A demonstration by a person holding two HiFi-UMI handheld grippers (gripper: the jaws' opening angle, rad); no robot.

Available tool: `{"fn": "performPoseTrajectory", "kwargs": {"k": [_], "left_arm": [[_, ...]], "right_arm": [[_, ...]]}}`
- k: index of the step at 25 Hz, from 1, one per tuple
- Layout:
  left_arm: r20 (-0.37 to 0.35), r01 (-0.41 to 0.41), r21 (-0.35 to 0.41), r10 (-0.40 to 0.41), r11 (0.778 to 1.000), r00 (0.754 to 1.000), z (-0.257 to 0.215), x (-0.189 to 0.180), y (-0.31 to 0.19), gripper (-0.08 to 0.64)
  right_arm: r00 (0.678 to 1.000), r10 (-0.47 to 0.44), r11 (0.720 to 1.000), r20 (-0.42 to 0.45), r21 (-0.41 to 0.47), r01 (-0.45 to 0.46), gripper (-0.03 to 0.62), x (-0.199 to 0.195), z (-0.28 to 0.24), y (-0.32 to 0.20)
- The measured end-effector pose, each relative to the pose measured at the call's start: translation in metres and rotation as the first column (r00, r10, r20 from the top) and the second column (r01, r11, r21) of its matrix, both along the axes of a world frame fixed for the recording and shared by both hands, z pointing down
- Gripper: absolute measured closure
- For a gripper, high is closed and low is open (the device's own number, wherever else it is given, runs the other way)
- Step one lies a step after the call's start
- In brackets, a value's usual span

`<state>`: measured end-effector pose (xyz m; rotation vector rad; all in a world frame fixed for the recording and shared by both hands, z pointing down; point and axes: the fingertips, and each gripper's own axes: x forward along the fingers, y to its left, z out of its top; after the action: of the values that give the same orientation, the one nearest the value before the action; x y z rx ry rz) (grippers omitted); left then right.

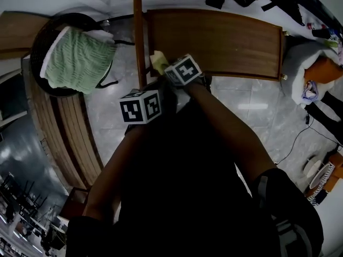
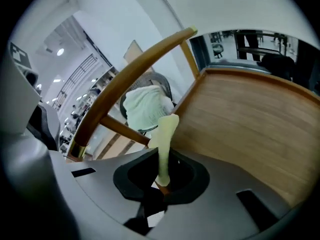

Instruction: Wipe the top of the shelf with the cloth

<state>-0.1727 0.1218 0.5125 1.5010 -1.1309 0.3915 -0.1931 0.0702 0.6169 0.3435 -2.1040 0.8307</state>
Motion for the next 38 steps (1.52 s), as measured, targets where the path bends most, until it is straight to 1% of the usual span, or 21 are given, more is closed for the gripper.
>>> {"fn": "performPoseTrajectory", "kwargs": {"k": [2,5,9,12,14,16,19,25,27,32,38], "left_arm": [[0.008,-0.005,0.001,0.005,1.0,1.0,0.002,-0.01,0.002,0.548],[0.025,-0.019,0.006,0.019,1.0,1.0,0.004,-0.021,0.001,0.548],[0.027,-0.041,0.007,0.041,0.999,0.999,0.004,-0.018,0.0,0.548],[0.031,-0.054,0.0,0.054,0.999,0.998,0.007,-0.01,-0.002,0.548],[0.038,-0.062,-0.008,0.062,0.998,0.997,0.011,-0.004,-0.005,0.548],[0.043,-0.068,-0.018,0.069,0.998,0.997,0.016,0.006,-0.01,0.548],[0.045,-0.088,-0.028,0.089,0.996,0.995,0.024,0.025,-0.019,0.548],[0.03,-0.133,-0.03,0.134,0.991,0.991,0.032,0.082,-0.046,0.548],[0.026,-0.151,-0.031,0.152,0.988,0.988,0.035,0.104,-0.056,0.548],[0.012,-0.204,-0.03,0.205,0.978,0.979,0.038,0.164,-0.073,0.548],[0.001,-0.27,-0.031,0.27,0.963,0.963,0.043,0.226,-0.084,0.548]], "right_arm": [[0.999,-0.041,0.999,-0.033,-0.01,0.041,0.551,-0.007,0.008,0.008],[0.989,-0.095,0.995,-0.114,-0.009,0.095,0.551,-0.006,0.02,0.016],[0.972,-0.144,0.989,-0.186,-0.004,0.146,0.551,0.0,0.028,0.02],[0.965,-0.133,0.991,-0.226,-0.029,0.13,0.551,0.018,0.03,0.022],[0.967,-0.103,0.995,-0.231,-0.016,0.102,0.551,0.033,0.029,0.015],[0.967,-0.077,0.997,-0.243,-0.014,0.076,0.551,0.053,0.029,0.01],[0.971,-0.03,0.999,-0.239,-0.021,0.025,0.551,0.086,0.029,0.002],[0.955,0.076,0.997,-0.288,0.0,-0.079,0.551,0.178,0.026,-0.019],[0.948,0.11,0.993,-0.299,-0.002,-0.116,0.551,0.209,0.025,-0.024],[0.929,0.204,0.978,-0.31,0.03,-0.206,0.551,0.284,0.021,-0.042],[0.897,0.289,0.957,-0.334,0.062,-0.284,0.551,0.361,0.016,-0.056]]}}
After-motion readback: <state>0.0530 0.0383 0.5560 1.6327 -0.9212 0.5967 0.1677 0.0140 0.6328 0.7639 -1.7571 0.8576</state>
